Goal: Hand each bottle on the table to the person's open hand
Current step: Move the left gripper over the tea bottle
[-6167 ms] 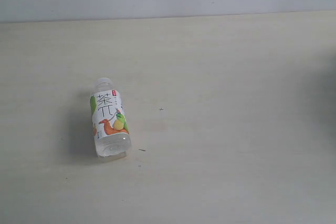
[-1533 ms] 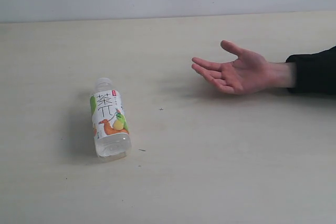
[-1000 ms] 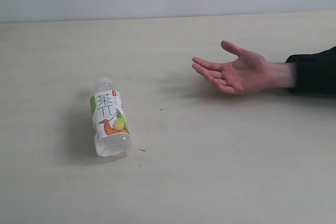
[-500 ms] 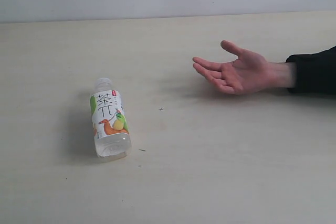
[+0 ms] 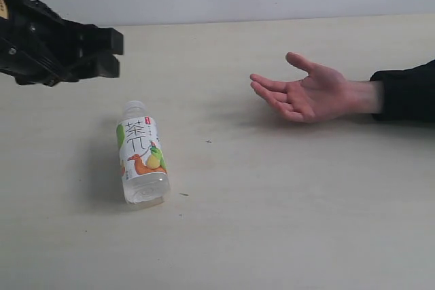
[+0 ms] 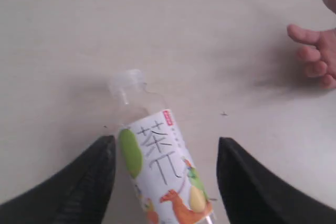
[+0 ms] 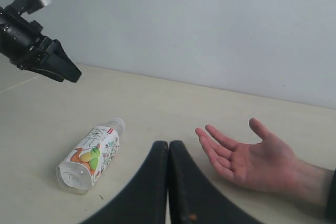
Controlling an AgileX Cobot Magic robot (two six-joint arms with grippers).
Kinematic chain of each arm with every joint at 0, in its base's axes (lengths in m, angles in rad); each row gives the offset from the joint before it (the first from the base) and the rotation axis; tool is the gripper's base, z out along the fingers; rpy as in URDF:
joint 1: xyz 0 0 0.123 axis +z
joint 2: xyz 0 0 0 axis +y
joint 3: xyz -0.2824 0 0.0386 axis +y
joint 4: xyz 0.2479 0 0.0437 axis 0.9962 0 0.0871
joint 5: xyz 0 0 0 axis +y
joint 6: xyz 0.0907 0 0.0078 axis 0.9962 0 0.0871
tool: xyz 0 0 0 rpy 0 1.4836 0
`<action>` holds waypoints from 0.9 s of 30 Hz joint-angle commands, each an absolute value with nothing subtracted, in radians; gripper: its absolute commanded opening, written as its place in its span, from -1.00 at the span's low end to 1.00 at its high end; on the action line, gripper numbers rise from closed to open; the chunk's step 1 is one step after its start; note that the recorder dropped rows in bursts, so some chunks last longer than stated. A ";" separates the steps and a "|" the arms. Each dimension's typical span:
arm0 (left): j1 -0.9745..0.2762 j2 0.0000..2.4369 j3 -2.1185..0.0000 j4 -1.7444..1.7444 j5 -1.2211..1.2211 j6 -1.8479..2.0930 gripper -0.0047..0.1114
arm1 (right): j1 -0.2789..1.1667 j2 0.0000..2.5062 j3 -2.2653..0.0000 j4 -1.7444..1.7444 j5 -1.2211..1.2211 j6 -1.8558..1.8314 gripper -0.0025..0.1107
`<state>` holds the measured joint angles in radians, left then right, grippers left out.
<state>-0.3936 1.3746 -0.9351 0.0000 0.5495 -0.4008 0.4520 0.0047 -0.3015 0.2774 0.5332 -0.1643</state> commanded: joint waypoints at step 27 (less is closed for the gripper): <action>-0.539 1.726 -1.143 0.066 0.856 -0.716 0.41 | 0.455 0.000 -0.296 0.281 0.519 -0.164 -0.96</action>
<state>-0.5335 1.6914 -1.1332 0.0479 0.8254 -0.6978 0.4520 0.0047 -0.3015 0.2774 0.5332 -0.1624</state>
